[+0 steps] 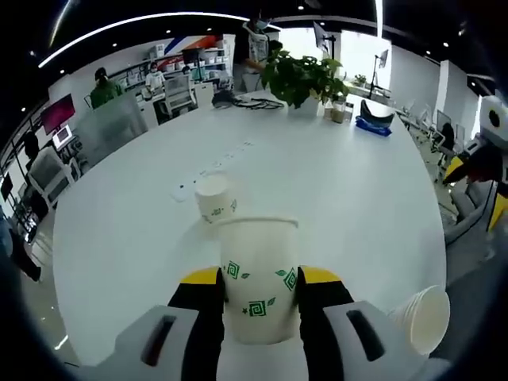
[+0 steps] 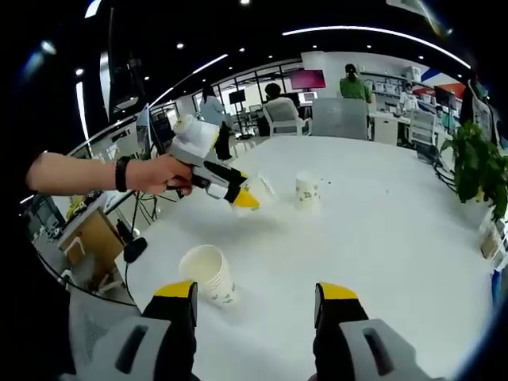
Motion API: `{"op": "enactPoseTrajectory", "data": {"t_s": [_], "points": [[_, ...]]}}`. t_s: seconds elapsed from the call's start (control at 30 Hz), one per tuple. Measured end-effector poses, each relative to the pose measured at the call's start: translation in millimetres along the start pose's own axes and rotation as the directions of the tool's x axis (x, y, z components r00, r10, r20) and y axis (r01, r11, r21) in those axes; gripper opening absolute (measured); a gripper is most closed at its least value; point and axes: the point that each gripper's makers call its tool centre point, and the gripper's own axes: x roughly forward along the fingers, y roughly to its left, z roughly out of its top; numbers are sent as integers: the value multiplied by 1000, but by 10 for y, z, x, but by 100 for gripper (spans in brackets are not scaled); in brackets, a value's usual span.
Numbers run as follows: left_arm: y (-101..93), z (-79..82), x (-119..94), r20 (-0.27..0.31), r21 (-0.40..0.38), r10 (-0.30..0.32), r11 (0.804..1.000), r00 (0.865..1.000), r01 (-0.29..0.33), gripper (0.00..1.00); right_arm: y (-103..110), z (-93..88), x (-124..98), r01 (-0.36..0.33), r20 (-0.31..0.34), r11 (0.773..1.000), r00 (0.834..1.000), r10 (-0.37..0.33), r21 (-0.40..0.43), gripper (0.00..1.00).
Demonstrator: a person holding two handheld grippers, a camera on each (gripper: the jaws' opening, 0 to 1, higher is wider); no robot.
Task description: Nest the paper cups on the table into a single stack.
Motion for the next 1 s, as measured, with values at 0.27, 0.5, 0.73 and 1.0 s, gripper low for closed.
{"op": "enactPoseTrajectory", "data": {"t_s": [0.27,0.5,0.73,1.0], "points": [[-308,190,-176,42,45,-30,999,999,28,34,40,267,134,-40,28,999,999,41,-13,58],[-602,262,-213,58,119,-90,989,994,83,34,47,487,223,-79,52,997,996,79,-4,56],[-894,321,-256,73,149,-143,980,987,131,34,8,573,340,-131,18,991,991,131,-18,54],[-1150,334,-293,80,177,-196,968,977,180,34,92,705,454,-209,-14,978,978,208,-11,37]]}}
